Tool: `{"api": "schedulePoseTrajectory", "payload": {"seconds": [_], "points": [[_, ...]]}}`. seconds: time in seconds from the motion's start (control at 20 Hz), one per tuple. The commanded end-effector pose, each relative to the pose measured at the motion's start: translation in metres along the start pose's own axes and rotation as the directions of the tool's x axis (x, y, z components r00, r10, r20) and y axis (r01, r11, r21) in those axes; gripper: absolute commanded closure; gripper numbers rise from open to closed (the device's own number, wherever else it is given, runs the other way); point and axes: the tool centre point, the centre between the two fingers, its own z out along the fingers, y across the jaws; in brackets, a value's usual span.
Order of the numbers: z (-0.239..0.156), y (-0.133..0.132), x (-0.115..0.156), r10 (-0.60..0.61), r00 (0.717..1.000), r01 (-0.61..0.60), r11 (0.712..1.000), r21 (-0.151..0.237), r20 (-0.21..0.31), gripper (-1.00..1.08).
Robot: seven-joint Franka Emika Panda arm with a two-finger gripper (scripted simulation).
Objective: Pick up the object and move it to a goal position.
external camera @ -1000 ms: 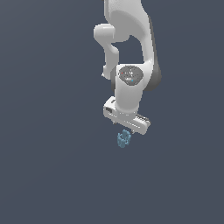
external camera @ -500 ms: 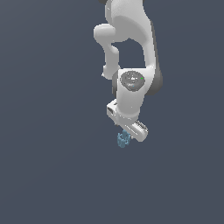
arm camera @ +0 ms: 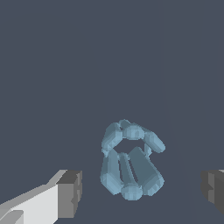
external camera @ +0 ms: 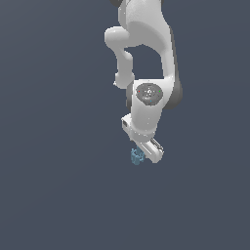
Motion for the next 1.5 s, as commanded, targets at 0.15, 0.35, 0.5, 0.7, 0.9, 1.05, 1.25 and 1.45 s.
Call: {"api": "schedulePoseTrajectory", "payload": {"seconds": [0.15, 0.35, 0.5, 0.7, 0.9, 1.05, 1.25, 1.45], "points": [[0.001, -0.001, 0.001, 0.031, 1.000, -0.031, 1.000, 0.000, -0.001, -0.92], [0.003, -0.001, 0.000, 0.027, 1.000, -0.027, 1.000, 0.000, -0.001, -0.92], [0.011, -0.001, 0.000, 0.028, 1.000, -0.028, 1.000, 0.000, -0.001, -0.92], [0.032, 0.000, 0.000, 0.030, 1.000, -0.030, 1.000, 0.000, -0.001, -0.92], [0.048, 0.000, 0.000, 0.032, 0.999, -0.032, 0.999, 0.000, -0.002, -0.92], [0.052, -0.001, 0.000, 0.032, 0.999, -0.032, 0.999, 0.000, -0.002, -0.92], [0.051, -0.001, 0.001, 0.032, 0.999, -0.032, 0.999, 0.000, -0.002, 1.08], [0.051, -0.001, 0.001, 0.032, 0.999, -0.032, 0.999, 0.000, -0.002, 1.08]]}}
